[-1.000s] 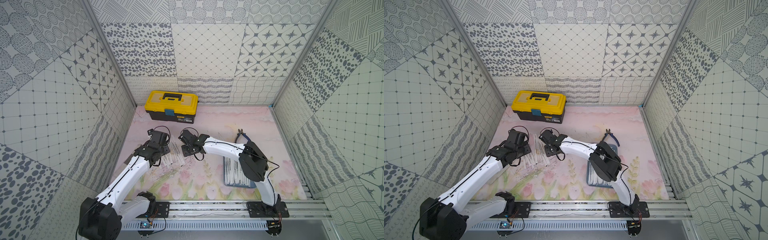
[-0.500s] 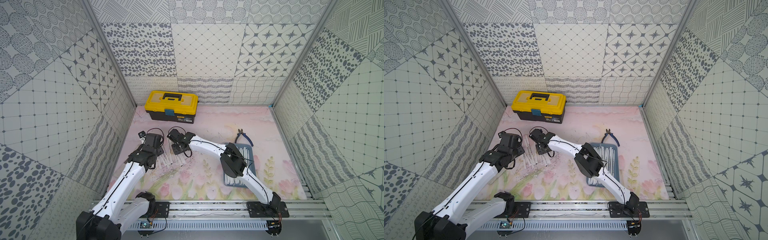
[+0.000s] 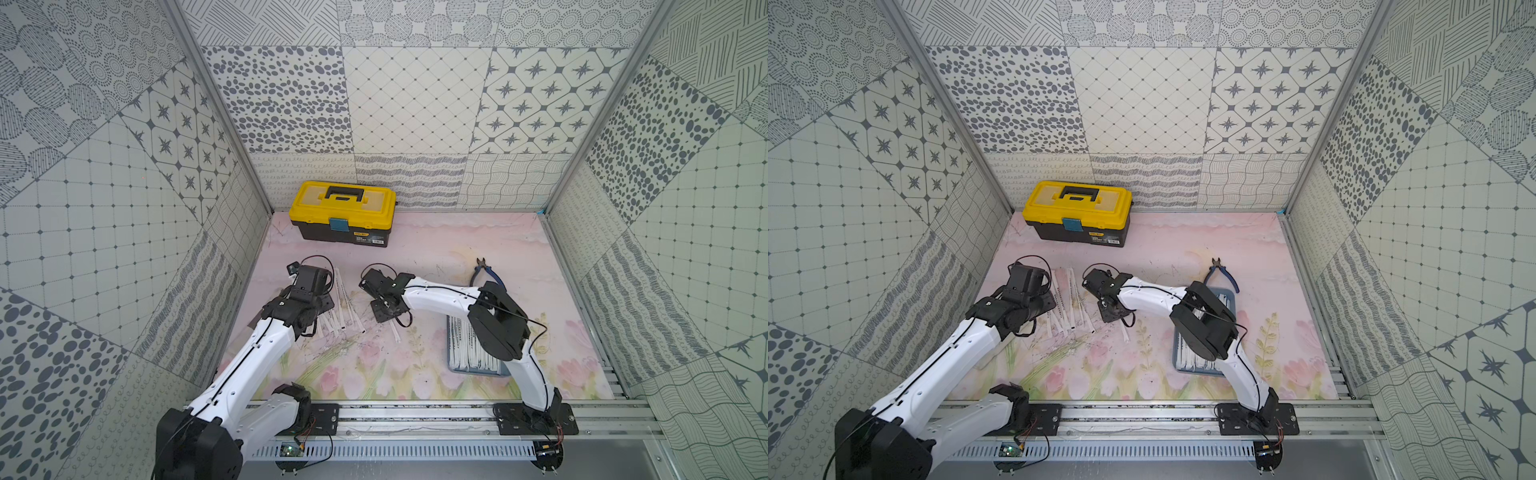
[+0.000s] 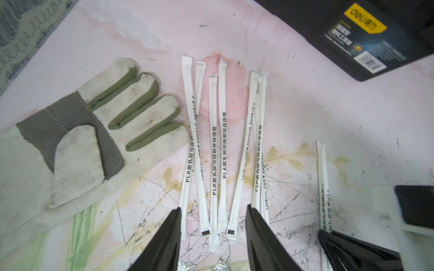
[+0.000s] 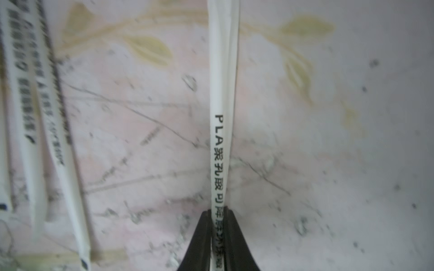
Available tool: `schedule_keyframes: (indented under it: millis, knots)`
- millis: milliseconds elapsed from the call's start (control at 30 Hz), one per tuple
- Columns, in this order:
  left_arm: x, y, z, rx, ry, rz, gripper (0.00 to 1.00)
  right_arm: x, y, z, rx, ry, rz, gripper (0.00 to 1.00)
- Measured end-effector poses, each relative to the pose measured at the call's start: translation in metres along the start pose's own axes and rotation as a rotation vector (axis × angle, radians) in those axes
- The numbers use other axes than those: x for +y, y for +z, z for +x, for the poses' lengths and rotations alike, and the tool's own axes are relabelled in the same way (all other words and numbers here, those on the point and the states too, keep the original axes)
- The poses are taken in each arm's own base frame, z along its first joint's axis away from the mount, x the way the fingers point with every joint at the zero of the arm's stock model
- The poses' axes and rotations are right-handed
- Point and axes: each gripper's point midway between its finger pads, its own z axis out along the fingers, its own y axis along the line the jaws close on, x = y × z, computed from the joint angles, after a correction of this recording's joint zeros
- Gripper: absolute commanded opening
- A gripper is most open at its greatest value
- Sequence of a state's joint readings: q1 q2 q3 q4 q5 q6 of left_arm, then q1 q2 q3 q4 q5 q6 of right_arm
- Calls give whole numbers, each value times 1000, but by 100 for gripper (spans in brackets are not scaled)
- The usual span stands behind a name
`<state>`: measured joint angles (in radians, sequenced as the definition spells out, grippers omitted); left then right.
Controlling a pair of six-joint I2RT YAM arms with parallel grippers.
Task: Put the straws into the storage box
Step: Move the straw to the center of the board, then pick up the straw from the center of the board.
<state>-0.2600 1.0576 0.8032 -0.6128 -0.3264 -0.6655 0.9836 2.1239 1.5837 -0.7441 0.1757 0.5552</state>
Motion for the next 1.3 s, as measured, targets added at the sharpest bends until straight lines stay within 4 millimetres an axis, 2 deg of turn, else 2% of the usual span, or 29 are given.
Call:
schedule_keyframes:
  millis: [100, 167, 233, 333, 400, 500, 667, 800, 933, 1167, 1300]
  knots:
    - [-26, 0, 17, 41, 57, 64, 48, -28, -19, 35, 41, 50, 7, 19]
    - [-42, 0, 28, 68, 89, 102, 48, -39, -31, 57, 63, 80, -1, 30]
    - [-56, -1, 40, 95, 121, 137, 48, -42, -40, 77, 87, 103, -19, 37]
    - [-74, -3, 51, 119, 143, 182, 48, -44, -53, 93, 103, 140, -37, 35]
    - [-85, -4, 55, 132, 153, 208, 48, -46, -60, 91, 84, 168, -47, 30]
    - [-96, -4, 61, 153, 166, 236, 47, -55, -60, 77, 57, 216, -47, 24]
    - [-111, -2, 72, 194, 169, 274, 45, -62, -46, 51, 34, 236, -18, 20]
    - [-110, 1, 85, 227, 156, 284, 44, -58, -30, 34, 22, 232, -17, 22]
    - [-108, 3, 90, 241, 145, 287, 44, -55, -17, 30, 33, 222, -11, 22]
    - [-111, 3, 93, 251, 135, 299, 44, -57, -4, 32, 56, 210, 4, 12]
    - [-112, 4, 94, 260, 136, 302, 44, -58, -4, 31, 54, 203, 4, 8]
